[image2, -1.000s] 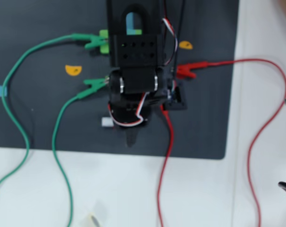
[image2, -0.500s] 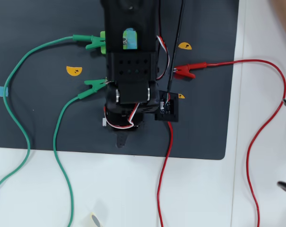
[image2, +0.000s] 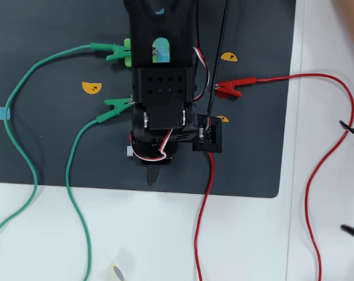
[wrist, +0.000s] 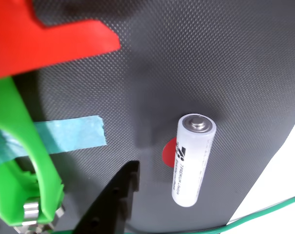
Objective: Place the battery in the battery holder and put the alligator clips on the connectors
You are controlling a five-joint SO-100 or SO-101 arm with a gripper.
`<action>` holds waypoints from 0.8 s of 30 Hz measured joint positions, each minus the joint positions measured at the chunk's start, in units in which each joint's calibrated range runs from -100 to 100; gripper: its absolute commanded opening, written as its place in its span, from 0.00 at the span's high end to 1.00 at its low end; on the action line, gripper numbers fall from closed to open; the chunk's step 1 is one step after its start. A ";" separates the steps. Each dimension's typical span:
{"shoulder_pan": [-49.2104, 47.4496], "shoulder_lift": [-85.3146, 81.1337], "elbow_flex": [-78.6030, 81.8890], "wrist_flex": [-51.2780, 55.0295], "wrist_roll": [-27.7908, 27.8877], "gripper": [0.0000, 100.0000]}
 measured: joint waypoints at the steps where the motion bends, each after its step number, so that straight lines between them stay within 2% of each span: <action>1: 0.00 0.00 0.00 0.00 0.00 0.68; 8: 0.00 6.97 -6.40 1.03 0.00 0.68; 15: 0.00 11.76 -14.75 8.92 0.00 0.68; 17: 0.00 12.10 -15.19 10.90 0.00 0.68; 21: 0.00 12.43 -15.37 21.62 -0.05 0.68; 24: 0.00 12.43 -15.37 23.25 0.00 0.68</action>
